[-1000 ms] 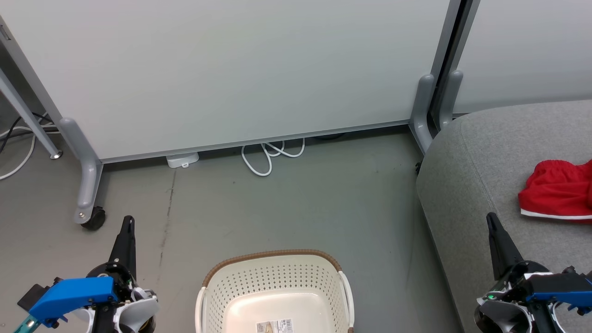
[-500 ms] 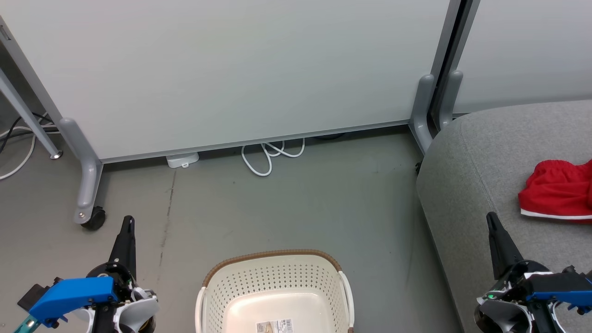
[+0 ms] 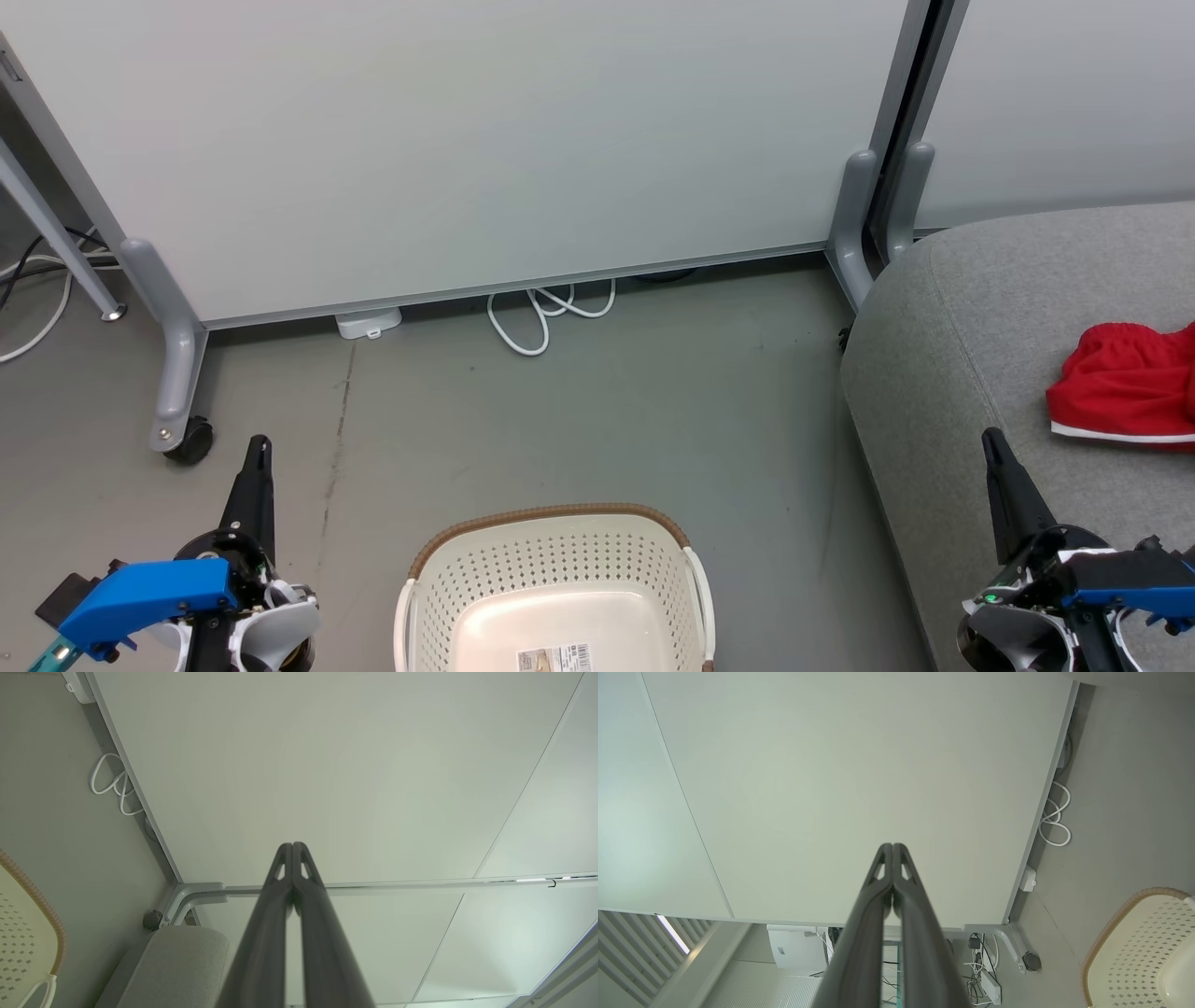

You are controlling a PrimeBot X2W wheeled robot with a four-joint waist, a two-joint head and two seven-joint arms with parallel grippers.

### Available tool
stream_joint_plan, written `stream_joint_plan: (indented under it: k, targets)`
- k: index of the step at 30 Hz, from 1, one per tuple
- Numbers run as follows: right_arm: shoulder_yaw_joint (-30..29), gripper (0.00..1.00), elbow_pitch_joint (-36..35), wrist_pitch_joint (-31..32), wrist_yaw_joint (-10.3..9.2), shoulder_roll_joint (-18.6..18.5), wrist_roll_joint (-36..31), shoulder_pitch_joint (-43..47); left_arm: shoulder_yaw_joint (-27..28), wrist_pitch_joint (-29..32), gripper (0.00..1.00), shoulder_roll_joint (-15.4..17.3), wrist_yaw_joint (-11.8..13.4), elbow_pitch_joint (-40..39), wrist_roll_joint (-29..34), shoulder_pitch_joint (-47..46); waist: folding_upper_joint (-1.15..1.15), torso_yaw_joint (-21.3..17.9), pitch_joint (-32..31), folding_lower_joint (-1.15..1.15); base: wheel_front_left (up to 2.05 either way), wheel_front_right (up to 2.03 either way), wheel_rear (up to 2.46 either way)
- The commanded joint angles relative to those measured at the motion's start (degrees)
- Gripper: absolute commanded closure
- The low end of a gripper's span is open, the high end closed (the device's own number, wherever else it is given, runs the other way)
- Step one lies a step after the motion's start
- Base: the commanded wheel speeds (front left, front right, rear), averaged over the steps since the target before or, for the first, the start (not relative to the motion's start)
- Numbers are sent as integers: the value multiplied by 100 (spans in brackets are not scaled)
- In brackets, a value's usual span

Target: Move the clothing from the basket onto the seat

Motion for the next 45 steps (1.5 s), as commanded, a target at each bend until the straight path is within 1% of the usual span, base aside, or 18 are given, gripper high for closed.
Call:
stream_joint_plan:
  k: [1, 45]
  targets:
    - [-7, 100, 11, 15, 2, -33, 16, -63, 13, 21, 100, -8, -20, -27, -11, -54, 0, 0, 0, 0, 0, 0, 0]
    - [-7, 100, 10, 15, 2, -33, 16, -63, 11, 19, 100, -8, -20, -28, -12, -54, 0, 0, 0, 0, 0, 0, 0]
